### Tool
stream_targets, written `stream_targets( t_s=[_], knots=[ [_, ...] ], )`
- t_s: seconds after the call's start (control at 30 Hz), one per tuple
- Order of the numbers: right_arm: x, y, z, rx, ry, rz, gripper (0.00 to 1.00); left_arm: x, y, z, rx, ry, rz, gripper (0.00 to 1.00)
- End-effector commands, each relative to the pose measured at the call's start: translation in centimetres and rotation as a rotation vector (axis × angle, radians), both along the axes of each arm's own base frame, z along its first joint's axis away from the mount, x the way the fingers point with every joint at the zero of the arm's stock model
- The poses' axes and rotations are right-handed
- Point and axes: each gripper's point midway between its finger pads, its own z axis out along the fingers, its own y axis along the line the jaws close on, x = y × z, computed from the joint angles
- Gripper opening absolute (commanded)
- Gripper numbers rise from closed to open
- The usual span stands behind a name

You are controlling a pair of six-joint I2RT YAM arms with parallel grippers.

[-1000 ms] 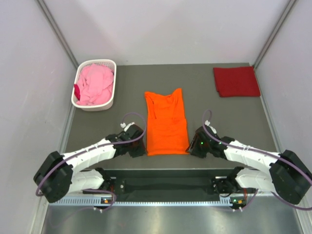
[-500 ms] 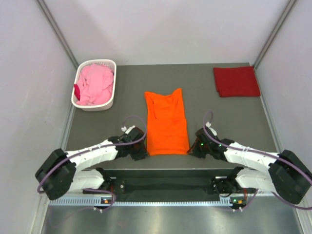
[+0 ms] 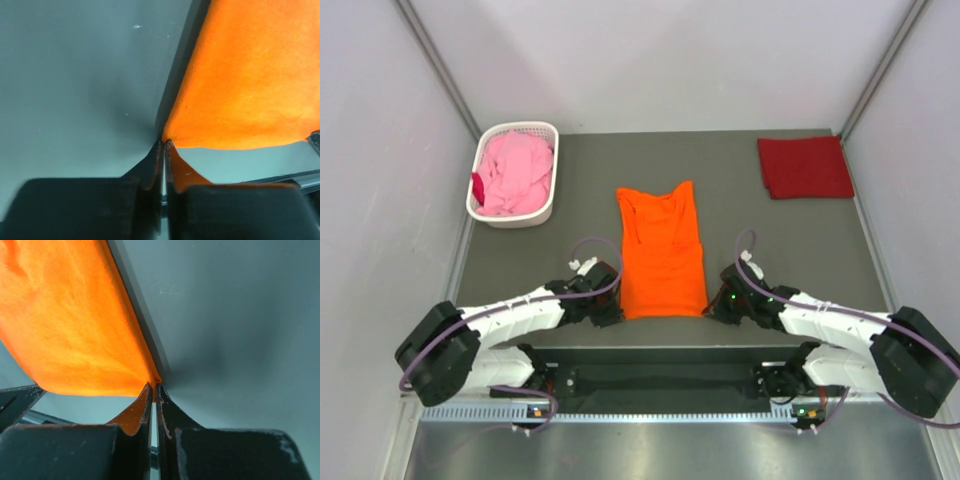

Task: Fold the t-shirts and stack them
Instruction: Fold the tshirt

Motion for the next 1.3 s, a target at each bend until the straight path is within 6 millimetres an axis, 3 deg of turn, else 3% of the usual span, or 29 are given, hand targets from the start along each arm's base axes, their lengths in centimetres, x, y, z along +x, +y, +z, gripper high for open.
stream_targets(
  t_s=[0.0, 0.13, 0.17, 0.33, 0.43, 0.6, 0.67, 0.83, 0.87, 0.93, 0.97, 1.03, 1.07, 1.13, 1.2, 1.27],
  knots=[
    [-1.4, -1.4, -1.9, -0.083, 0.034, 0.020, 0.00, 1.0, -0.3, 0.1, 0.006, -0.046, 0.007, 0.00],
    [-1.1, -2.1, -0.2, -0.124, -0.015, 0.054, 0.00, 1.1, -0.6, 2.5, 0.042, -0.093, -0.022, 0.00],
    [-1.1, -2.1, 0.4, -0.123, -0.027, 0.060, 0.00, 1.9, -1.0, 4.1, 0.039, -0.138, -0.016, 0.00],
    [-1.2, -2.0, 3.7, -0.103, -0.106, 0.094, 0.00, 0.9, -2.6, 8.6, 0.003, -0.182, -0.064, 0.00],
    [-0.9, -2.2, 6.5, -0.107, -0.174, 0.109, 0.00, -0.1, -2.9, 9.3, 0.038, -0.187, -0.086, 0.00],
    [0.9, -2.0, 12.0, -0.104, -0.319, 0.117, 0.00, 1.0, -2.7, 11.7, 0.086, -0.259, -0.077, 0.00],
    [2.4, -1.4, 14.6, -0.114, -0.394, 0.143, 0.00, 2.6, -2.7, 13.3, 0.098, -0.323, -0.046, 0.00],
    [7.6, -0.8, 16.9, -0.182, -0.452, 0.203, 0.00, 8.1, -2.2, 16.6, 0.062, -0.382, -0.016, 0.00],
    [8.7, -0.4, 18.4, -0.164, -0.480, 0.205, 0.00, 9.2, -2.2, 16.4, 0.067, -0.370, -0.017, 0.00],
    [10.5, 0.0, 18.3, -0.183, -0.472, 0.237, 0.00, 12.1, -1.4, 17.7, 0.058, -0.407, -0.001, 0.00],
    [12.1, -0.4, 19.6, -0.179, -0.496, 0.214, 0.00, 13.1, -1.5, 17.3, 0.058, -0.393, -0.009, 0.00],
    [14.3, -0.4, 18.9, -0.173, -0.470, 0.241, 0.00, 15.9, -0.6, 18.8, 0.054, -0.434, 0.014, 0.00],
    [15.3, 0.0, 20.1, -0.152, -0.491, 0.247, 0.00, 17.0, -0.5, 18.0, 0.069, -0.414, 0.016, 0.00],
    [17.3, 0.2, 19.5, -0.136, -0.477, 0.268, 0.00, 19.4, -0.4, 19.3, 0.038, -0.442, 0.013, 0.00],
    [18.9, 1.0, 20.7, -0.099, -0.497, 0.292, 0.00, 21.2, -0.7, 18.7, 0.041, -0.437, -0.017, 0.00],
    [21.4, 1.7, 19.6, -0.087, -0.468, 0.326, 0.00, 24.6, -0.3, 19.9, 0.031, -0.467, 0.006, 0.00]
  ],
)
